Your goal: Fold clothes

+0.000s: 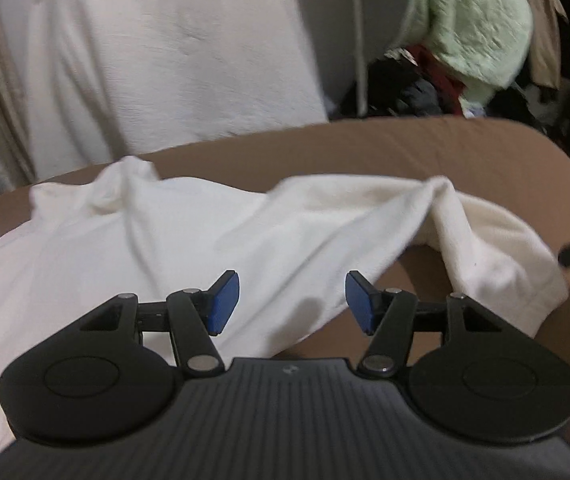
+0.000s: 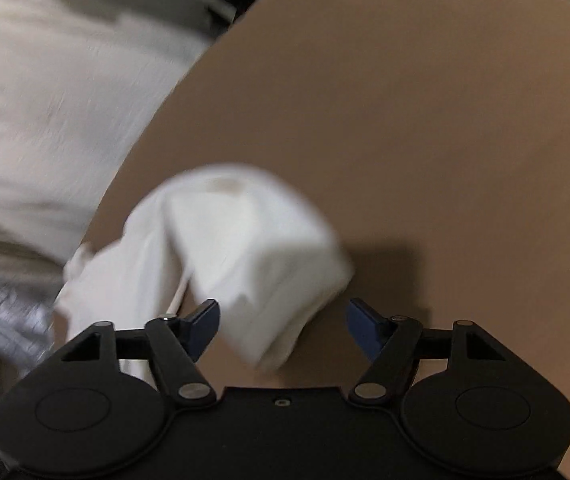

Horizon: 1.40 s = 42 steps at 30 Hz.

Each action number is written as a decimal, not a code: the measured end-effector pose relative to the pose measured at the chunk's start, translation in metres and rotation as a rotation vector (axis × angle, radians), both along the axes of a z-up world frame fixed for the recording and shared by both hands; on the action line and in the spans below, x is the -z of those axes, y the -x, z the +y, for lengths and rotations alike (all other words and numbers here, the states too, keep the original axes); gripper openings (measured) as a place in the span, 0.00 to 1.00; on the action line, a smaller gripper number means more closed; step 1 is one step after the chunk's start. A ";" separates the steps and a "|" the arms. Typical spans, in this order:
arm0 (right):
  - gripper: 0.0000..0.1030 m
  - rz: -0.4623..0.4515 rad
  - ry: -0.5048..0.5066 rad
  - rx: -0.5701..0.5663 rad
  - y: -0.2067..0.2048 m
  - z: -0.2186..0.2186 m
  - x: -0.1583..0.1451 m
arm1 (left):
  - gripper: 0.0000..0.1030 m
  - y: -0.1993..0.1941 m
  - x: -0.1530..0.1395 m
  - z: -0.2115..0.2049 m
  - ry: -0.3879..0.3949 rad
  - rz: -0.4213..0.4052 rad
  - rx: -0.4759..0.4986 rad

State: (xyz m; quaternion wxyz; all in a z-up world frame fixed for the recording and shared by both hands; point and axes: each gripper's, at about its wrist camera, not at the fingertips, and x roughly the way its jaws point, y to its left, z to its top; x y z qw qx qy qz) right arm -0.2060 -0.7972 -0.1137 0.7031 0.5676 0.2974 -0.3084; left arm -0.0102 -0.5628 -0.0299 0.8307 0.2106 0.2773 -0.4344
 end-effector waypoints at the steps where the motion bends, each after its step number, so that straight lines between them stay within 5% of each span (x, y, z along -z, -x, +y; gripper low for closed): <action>1: 0.76 0.011 0.012 0.020 0.000 -0.003 0.007 | 0.59 0.001 0.007 -0.006 -0.011 -0.011 0.009; 2: 0.75 0.012 0.005 0.023 -0.005 -0.003 0.018 | 0.63 0.002 0.015 -0.010 -0.032 -0.013 -0.013; 4: 0.36 -0.024 0.050 -0.117 -0.034 0.004 0.036 | 0.64 0.002 0.032 -0.020 -0.114 -0.010 -0.075; 5: 0.28 -0.002 0.091 -0.218 -0.056 0.005 0.042 | 0.64 0.001 0.041 -0.027 -0.177 -0.007 -0.114; 8: 0.21 -0.011 0.336 -0.194 -0.070 0.002 0.020 | 0.64 -0.006 0.042 -0.025 -0.181 -0.017 -0.157; 11: 0.20 0.137 0.667 -0.080 -0.049 0.013 -0.027 | 0.64 -0.009 0.034 -0.019 -0.137 -0.030 -0.159; 13: 0.20 0.205 0.807 -0.009 -0.030 0.010 -0.047 | 0.74 -0.008 0.026 -0.015 -0.079 -0.022 -0.123; 15: 0.19 0.153 0.778 0.060 -0.012 -0.004 -0.040 | 0.78 -0.005 0.024 -0.014 -0.042 -0.007 -0.065; 18: 0.19 0.133 0.672 0.061 -0.016 -0.028 0.006 | 0.82 0.015 0.044 -0.029 -0.108 -0.002 0.101; 21: 0.19 0.124 0.604 0.061 -0.014 -0.039 0.047 | 0.84 0.045 0.069 -0.047 -0.215 -0.202 0.155; 23: 0.19 0.063 0.574 0.079 -0.001 -0.045 0.045 | 0.78 0.057 0.075 -0.056 -0.229 -0.338 0.139; 24: 0.19 0.020 0.568 0.092 0.010 -0.046 0.037 | 0.37 0.056 0.071 -0.062 -0.229 -0.316 0.124; 25: 0.19 -0.015 0.568 0.105 0.015 -0.048 0.032 | 0.09 0.054 0.068 -0.067 -0.229 -0.286 0.109; 30: 0.19 -0.098 0.626 0.193 0.040 -0.046 -0.007 | 0.11 0.056 0.010 -0.065 -0.029 -0.211 0.058; 32: 0.19 -0.112 0.604 0.239 0.055 -0.046 -0.021 | 0.14 0.054 0.006 -0.065 -0.021 -0.115 0.092; 34: 0.21 -0.085 0.575 0.234 0.055 -0.053 -0.013 | 0.27 0.048 0.027 -0.071 -0.097 -0.039 0.117; 36: 0.36 -0.027 0.516 0.238 0.043 -0.062 0.021 | 0.38 0.045 0.055 -0.081 -0.218 -0.025 0.105; 39: 0.41 0.031 0.374 0.266 0.042 -0.071 0.064 | 0.45 0.058 0.060 -0.076 -0.201 -0.107 0.085; 42: 0.47 -0.130 0.265 0.364 0.076 -0.070 0.070 | 0.55 0.065 0.056 -0.079 -0.201 -0.137 0.098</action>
